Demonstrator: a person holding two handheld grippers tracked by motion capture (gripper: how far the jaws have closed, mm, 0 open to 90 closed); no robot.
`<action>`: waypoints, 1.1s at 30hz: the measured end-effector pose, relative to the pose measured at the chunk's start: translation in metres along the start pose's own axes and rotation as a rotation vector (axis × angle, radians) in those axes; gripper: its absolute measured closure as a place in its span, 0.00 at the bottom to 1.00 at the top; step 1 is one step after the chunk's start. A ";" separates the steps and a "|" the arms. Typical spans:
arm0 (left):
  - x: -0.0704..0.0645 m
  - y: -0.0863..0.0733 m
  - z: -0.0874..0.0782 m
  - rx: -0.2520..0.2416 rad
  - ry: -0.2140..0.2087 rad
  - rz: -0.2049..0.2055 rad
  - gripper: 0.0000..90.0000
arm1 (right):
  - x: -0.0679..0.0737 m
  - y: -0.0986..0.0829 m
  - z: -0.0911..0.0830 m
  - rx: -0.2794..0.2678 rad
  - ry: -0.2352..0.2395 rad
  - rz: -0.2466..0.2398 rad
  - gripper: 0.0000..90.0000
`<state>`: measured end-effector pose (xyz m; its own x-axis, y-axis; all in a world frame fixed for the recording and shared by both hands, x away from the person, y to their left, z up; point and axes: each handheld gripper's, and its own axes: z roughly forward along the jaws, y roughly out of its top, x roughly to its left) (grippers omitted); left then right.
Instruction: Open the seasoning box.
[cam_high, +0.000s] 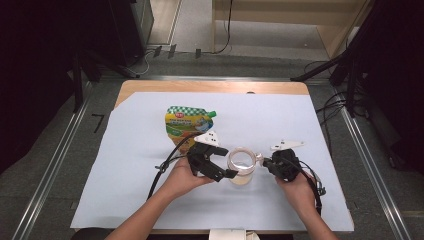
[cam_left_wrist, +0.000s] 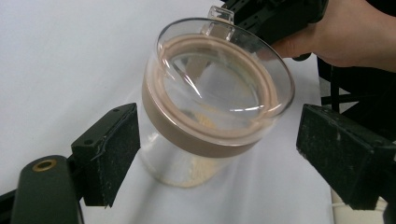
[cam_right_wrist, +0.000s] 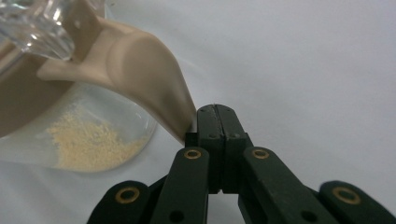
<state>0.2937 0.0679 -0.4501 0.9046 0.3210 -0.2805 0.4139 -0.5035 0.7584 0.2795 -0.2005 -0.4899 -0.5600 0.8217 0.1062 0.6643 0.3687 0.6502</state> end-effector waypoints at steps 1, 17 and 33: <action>0.000 0.000 0.001 0.005 0.000 0.001 0.16 | 0.001 0.000 0.002 0.006 0.009 -0.003 1.00; -0.007 -0.007 0.013 -0.013 0.070 0.073 0.10 | 0.018 0.003 0.005 -0.001 0.026 -0.038 1.00; -0.013 -0.005 0.013 -0.044 0.125 0.122 0.12 | 0.017 0.004 0.004 -0.016 0.034 -0.029 1.00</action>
<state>0.2811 0.0558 -0.4575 0.9271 0.3578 -0.1117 0.2942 -0.5099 0.8084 0.2747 -0.1831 -0.4881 -0.5958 0.7952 0.1126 0.6397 0.3851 0.6651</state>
